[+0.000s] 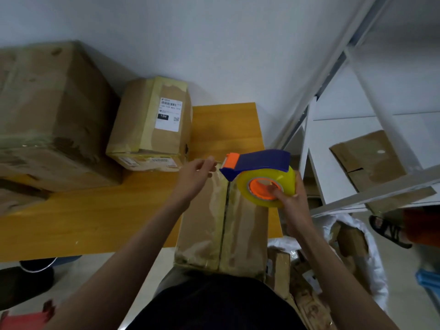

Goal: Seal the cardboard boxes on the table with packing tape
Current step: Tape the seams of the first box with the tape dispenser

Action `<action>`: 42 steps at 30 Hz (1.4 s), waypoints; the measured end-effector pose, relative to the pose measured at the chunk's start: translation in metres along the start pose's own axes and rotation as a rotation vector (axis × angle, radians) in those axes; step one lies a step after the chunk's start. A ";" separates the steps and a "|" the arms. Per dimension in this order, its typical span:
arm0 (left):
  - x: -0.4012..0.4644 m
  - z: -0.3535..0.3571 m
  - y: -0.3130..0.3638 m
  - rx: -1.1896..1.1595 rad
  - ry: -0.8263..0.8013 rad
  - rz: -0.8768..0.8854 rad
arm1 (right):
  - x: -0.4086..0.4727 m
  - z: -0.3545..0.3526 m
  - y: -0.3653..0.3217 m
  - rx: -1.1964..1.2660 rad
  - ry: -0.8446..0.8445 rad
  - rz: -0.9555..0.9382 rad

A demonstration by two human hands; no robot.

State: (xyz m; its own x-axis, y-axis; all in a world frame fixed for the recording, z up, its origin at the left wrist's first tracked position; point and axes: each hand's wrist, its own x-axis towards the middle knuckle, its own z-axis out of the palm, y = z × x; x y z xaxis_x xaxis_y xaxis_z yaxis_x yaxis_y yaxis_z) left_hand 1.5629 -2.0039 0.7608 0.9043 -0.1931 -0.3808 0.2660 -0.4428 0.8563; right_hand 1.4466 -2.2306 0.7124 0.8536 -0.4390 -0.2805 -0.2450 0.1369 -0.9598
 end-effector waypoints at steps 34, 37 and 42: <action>0.010 -0.017 0.013 -0.198 0.045 -0.237 | -0.010 0.013 -0.011 -0.261 -0.480 -0.035; 0.014 -0.016 0.013 -0.049 0.103 -0.167 | -0.012 0.015 -0.014 -0.243 -0.528 0.052; 0.014 -0.013 0.013 0.042 0.128 -0.093 | -0.013 0.016 -0.017 -0.099 -0.407 0.103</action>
State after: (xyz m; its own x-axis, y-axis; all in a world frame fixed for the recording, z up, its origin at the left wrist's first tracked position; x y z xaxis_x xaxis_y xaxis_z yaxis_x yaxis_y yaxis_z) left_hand 1.5832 -2.0016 0.7714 0.9123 -0.0380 -0.4078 0.3387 -0.4901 0.8032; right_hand 1.4474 -2.2128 0.7325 0.9291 -0.0384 -0.3677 -0.3647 0.0675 -0.9287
